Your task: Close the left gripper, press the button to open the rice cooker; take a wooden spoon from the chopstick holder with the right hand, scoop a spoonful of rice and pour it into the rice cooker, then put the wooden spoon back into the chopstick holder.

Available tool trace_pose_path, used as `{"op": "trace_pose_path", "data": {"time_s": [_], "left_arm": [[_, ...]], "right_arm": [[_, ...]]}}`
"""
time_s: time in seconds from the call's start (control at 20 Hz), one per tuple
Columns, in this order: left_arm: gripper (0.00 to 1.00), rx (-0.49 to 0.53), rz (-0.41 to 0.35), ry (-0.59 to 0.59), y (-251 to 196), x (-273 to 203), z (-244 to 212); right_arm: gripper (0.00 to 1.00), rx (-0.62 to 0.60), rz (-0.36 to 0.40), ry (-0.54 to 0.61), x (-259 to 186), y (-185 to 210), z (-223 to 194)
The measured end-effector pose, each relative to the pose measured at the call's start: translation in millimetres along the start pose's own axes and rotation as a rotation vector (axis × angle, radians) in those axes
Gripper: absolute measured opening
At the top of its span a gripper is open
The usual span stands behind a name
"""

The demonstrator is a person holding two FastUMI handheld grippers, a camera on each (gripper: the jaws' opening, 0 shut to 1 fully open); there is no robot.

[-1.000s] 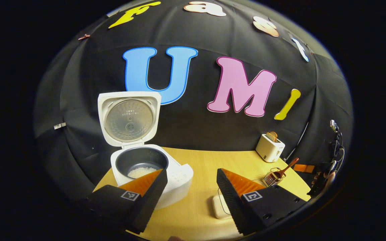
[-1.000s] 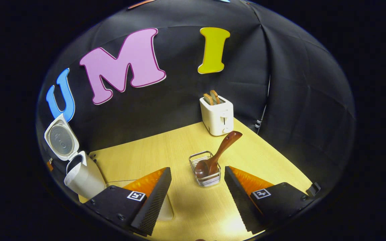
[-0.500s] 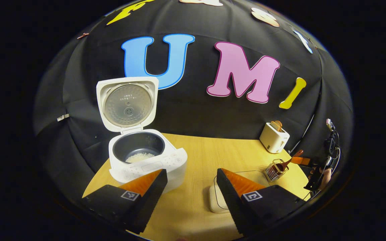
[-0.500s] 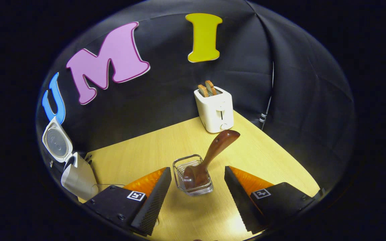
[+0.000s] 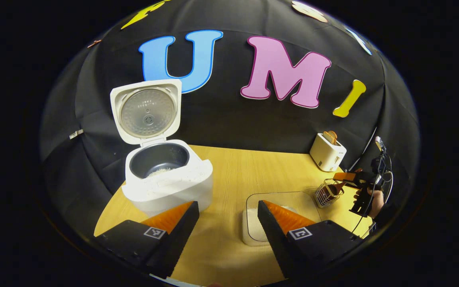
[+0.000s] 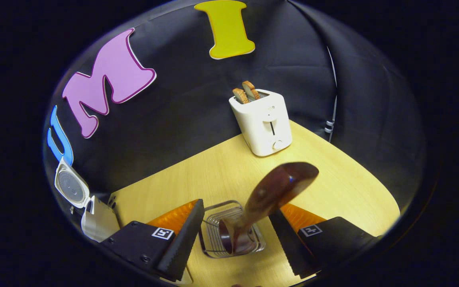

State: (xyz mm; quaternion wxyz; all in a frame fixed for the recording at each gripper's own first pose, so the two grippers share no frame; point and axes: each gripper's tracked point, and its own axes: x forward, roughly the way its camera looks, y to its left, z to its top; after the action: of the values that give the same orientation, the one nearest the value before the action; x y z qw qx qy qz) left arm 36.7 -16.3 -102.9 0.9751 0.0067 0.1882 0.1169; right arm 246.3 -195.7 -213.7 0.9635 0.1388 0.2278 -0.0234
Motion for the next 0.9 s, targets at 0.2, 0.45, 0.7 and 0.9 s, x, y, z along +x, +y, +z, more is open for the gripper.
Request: {"op": "trace_pose_path", "data": {"time_s": [0.2,0.45,0.7,0.9], "left_arm": [[0.96,0.037,0.011,0.014,0,-4,-8],[0.96,0.017,-0.002,-0.005,1,-8,-7],[0.96,-0.044,-0.006,-0.012,15,-6,-8],[0.96,-0.053,-0.023,-0.048,31,-8,4]], "right_arm": [[0.91,0.017,0.015,-0.007,14,1,10],[0.20,0.028,0.014,0.014,12,3,9],[0.24,-0.017,0.002,0.013,2,12,14],[0.11,-0.063,-0.024,-0.082,-24,31,60]]}}
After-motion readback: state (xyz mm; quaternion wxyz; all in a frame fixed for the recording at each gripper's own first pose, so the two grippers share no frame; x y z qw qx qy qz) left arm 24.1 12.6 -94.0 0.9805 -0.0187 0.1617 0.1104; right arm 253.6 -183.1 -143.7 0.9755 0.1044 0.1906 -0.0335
